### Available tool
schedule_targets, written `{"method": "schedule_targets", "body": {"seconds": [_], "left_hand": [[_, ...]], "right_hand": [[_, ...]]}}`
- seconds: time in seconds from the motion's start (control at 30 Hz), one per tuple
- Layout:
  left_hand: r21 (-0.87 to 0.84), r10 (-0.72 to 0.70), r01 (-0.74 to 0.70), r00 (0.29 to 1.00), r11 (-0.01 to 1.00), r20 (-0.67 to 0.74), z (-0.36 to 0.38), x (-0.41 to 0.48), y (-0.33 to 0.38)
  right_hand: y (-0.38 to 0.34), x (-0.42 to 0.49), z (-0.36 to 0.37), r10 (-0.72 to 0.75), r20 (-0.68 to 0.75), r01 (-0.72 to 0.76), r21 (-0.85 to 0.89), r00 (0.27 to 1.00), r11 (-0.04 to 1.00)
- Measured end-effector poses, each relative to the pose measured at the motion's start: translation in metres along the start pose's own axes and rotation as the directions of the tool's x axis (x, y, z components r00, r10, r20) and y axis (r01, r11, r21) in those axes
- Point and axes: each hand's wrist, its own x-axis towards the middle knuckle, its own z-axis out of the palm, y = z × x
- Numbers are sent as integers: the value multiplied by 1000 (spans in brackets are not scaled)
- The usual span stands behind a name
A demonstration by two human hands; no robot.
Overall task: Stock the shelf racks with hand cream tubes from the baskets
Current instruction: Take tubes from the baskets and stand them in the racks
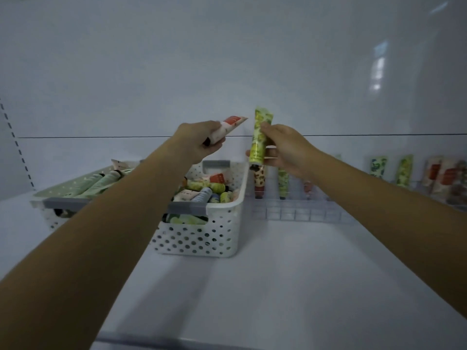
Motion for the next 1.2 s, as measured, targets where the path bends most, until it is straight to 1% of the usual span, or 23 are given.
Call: {"method": "schedule_targets", "body": {"seconds": [0.07,0.13,0.17,0.27,0.37,0.5,0.57,0.63,0.7,0.83,0.9,0.93,1.0,1.07,1.13,1.2], "left_hand": [[52,-30,24,994,998,106,24,-12,-4],[98,-57,38,979,994,196,51,-25,-9],[102,-63,42,974,994,218,66,-31,-11],[93,-74,55,973,994,221,111,-46,-19],[62,-107,95,962,994,252,155,-59,-30],[129,-103,65,942,990,319,212,-71,-60],[136,-91,45,933,990,350,238,-78,-76],[102,-69,37,939,994,336,261,-83,-91],[75,-48,27,955,997,293,279,-88,-106],[98,0,-23,972,995,233,303,-90,-137],[183,67,-100,981,978,180,306,-87,-155],[235,102,-137,983,962,156,306,-86,-164],[277,142,-175,981,945,134,303,-81,-178],[267,149,-182,979,946,139,299,-75,-183],[249,150,-189,974,950,168,294,-70,-184],[226,148,-195,966,954,211,289,-67,-184]], "right_hand": [[-2,-10,-21,3,-45,0,74,999,997],[-4,-21,-45,-2,-93,10,79,996,997],[-5,-28,-58,-5,-117,13,68,993,998],[-7,-49,-105,-8,-212,13,22,977,1000],[-6,-72,-159,17,-316,-9,28,949,1000],[2,-107,-231,108,-411,-109,21,905,994],[5,-124,-264,108,-448,-130,-18,887,991],[4,-137,-291,80,-492,-109,-31,867,994],[3,-148,-311,51,-529,-73,-21,847,997],[5,-158,-336,-14,-585,-26,-59,811,998],[8,-157,-341,-61,-597,-17,-124,800,992],[10,-155,-342,-94,-606,-15,-173,790,985],[13,-151,-340,-184,-622,-19,-304,761,952],[17,-142,-335,-293,-596,29,-411,748,911],[20,-133,-326,-367,-520,93,-477,771,874],[24,-119,-317,-453,-419,140,-594,787,792]]}}
